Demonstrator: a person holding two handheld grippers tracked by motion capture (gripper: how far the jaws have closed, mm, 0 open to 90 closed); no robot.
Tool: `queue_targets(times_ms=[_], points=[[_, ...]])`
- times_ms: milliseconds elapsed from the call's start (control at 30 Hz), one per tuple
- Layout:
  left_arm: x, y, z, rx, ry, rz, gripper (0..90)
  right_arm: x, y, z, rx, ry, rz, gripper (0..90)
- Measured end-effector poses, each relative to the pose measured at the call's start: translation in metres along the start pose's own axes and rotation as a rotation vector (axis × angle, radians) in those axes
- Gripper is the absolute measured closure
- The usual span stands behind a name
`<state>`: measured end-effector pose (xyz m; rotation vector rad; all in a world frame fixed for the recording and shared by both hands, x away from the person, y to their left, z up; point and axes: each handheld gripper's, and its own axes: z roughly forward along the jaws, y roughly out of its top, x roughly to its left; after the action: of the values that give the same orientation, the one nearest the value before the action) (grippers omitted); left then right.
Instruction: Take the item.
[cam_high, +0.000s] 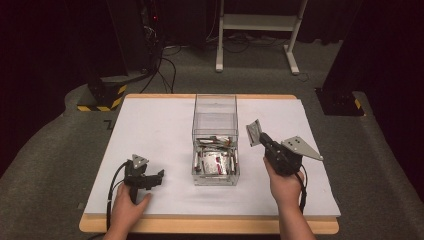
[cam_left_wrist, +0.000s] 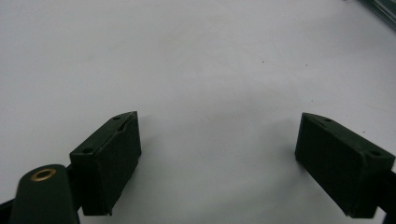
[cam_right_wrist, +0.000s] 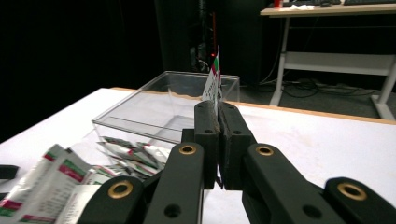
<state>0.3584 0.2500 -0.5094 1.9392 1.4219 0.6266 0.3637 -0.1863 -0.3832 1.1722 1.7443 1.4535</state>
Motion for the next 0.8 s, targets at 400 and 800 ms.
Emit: queue_targets(times_ms=[400, 800], points=[[0.0, 0.0, 0.0, 0.0, 0.0, 0.0, 14.4, -0.015, -0.002, 0.007, 0.008, -0.054, 0.001, 87.9], [0.0, 0.0, 0.0, 0.0, 0.0, 0.001, 14.4, -0.02, -0.013, 0.021, 0.051, -0.062, 0.008, 88.0]])
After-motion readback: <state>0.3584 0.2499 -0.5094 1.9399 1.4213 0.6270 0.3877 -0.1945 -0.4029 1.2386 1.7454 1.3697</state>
